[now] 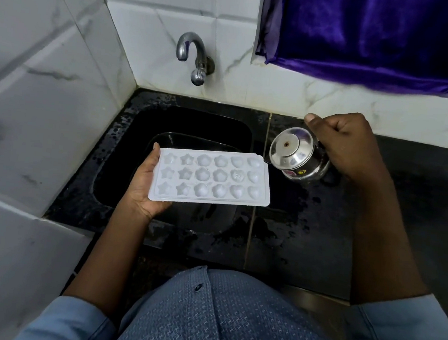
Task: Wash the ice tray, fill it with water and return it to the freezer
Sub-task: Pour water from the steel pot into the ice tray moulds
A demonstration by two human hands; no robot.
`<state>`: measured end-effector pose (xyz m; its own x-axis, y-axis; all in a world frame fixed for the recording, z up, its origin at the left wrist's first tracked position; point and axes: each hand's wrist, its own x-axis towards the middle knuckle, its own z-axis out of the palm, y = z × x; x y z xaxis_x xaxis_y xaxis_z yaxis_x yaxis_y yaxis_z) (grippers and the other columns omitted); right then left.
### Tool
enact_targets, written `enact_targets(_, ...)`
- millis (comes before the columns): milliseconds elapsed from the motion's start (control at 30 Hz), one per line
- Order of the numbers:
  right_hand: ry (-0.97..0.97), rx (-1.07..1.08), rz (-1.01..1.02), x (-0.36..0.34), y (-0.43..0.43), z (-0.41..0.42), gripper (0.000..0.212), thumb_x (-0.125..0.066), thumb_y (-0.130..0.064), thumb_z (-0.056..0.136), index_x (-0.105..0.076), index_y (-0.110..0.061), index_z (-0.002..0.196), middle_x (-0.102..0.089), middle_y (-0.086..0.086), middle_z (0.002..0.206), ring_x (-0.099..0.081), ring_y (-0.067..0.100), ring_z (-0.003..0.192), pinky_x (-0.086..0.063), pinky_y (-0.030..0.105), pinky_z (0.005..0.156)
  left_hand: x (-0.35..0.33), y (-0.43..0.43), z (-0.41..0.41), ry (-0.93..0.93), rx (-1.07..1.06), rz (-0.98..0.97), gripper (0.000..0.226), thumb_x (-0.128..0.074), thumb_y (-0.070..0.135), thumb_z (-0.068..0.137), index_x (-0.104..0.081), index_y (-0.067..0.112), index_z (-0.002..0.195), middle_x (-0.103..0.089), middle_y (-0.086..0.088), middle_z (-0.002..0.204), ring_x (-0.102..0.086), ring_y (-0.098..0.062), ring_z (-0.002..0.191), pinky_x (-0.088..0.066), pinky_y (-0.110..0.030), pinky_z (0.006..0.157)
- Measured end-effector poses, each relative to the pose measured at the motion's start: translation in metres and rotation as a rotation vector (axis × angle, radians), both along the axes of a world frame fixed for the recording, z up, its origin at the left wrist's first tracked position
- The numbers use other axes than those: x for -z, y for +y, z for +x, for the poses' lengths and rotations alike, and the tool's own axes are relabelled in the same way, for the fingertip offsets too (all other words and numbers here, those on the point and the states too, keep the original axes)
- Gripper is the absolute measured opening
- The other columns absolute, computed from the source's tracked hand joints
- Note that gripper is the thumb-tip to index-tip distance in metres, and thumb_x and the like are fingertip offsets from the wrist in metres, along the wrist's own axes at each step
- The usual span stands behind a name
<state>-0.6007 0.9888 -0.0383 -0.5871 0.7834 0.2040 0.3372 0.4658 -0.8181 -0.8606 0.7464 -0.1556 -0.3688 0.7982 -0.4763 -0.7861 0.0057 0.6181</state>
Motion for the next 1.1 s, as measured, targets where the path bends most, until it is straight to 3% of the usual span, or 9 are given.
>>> enact_targets(200, -0.065, -0.015, 0.039, 0.0025, 0.0018, -0.0010, 0.067, -0.064, -0.046, 0.101, -0.049, 0.008, 0.064, -0.043, 0.030, 0.060, -0.037, 0.021, 0.051, -0.034, 0.029, 0.055, -0.0015, -0.0008, 0.0010, -0.012, -0.012, 0.014, 0.075, -0.042, 0.071, 0.102, -0.077, 0.009, 0.128, -0.066, -0.021, 0.142, -0.070, -0.038, 0.122, -0.063, -0.053, 0.088)
enact_targets(333, -0.088, -0.029, 0.046, 0.0018, -0.0006, -0.0036, 0.066, -0.065, -0.045, 0.101, -0.052, 0.009, 0.066, -0.047, 0.033, 0.064, -0.039, 0.020, 0.051, -0.034, 0.024, 0.050, 0.0006, -0.0017, 0.0008, 0.000, -0.008, 0.014, 0.077, -0.043, 0.071, 0.102, -0.066, 0.009, 0.141, -0.063, -0.021, 0.145, -0.069, -0.038, 0.124, -0.062, -0.054, 0.090)
enact_targets(600, -0.069, -0.036, 0.039, 0.0013, 0.0011, -0.0047, 0.067, -0.065, -0.046, 0.101, -0.051, 0.010, 0.066, -0.044, 0.034, 0.064, -0.037, 0.021, 0.053, -0.035, 0.031, 0.058, 0.0014, -0.0031, -0.0001, -0.009, -0.017, 0.010, 0.074, -0.043, 0.071, 0.103, -0.075, 0.010, 0.131, -0.064, -0.021, 0.145, -0.068, -0.038, 0.125, -0.062, -0.054, 0.091)
enact_targets(867, -0.071, -0.045, 0.046, 0.0021, 0.0007, -0.0031, 0.068, -0.064, -0.048, 0.101, -0.051, 0.010, 0.067, -0.045, 0.034, 0.064, -0.038, 0.022, 0.052, -0.035, 0.031, 0.057, 0.0016, -0.0037, 0.0015, 0.003, -0.006, 0.001, 0.078, -0.044, 0.072, 0.102, -0.062, 0.011, 0.146, -0.063, -0.020, 0.147, -0.066, -0.038, 0.129, -0.061, -0.055, 0.095)
enact_targets(1000, -0.067, -0.049, 0.052, 0.0035, 0.0007, -0.0032, 0.069, -0.064, -0.047, 0.101, -0.046, 0.007, 0.063, -0.038, 0.020, 0.056, -0.034, 0.021, 0.052, -0.033, 0.031, 0.057, -0.0023, -0.0027, 0.0060, -0.013, -0.011, -0.002, 0.074, -0.043, 0.071, 0.102, -0.077, 0.011, 0.127, -0.068, -0.020, 0.139, -0.073, -0.037, 0.118, -0.064, -0.053, 0.083)
enact_targets(1100, -0.065, -0.047, 0.042, 0.0049, 0.0002, -0.0038, 0.069, -0.064, -0.048, 0.101, -0.047, 0.007, 0.063, -0.038, 0.015, 0.055, -0.034, 0.020, 0.051, -0.033, 0.031, 0.056, -0.0024, -0.0025, 0.0069, -0.014, -0.010, -0.003, 0.074, -0.043, 0.071, 0.102, -0.078, 0.010, 0.125, -0.067, -0.021, 0.140, -0.072, -0.037, 0.119, -0.063, -0.053, 0.084)
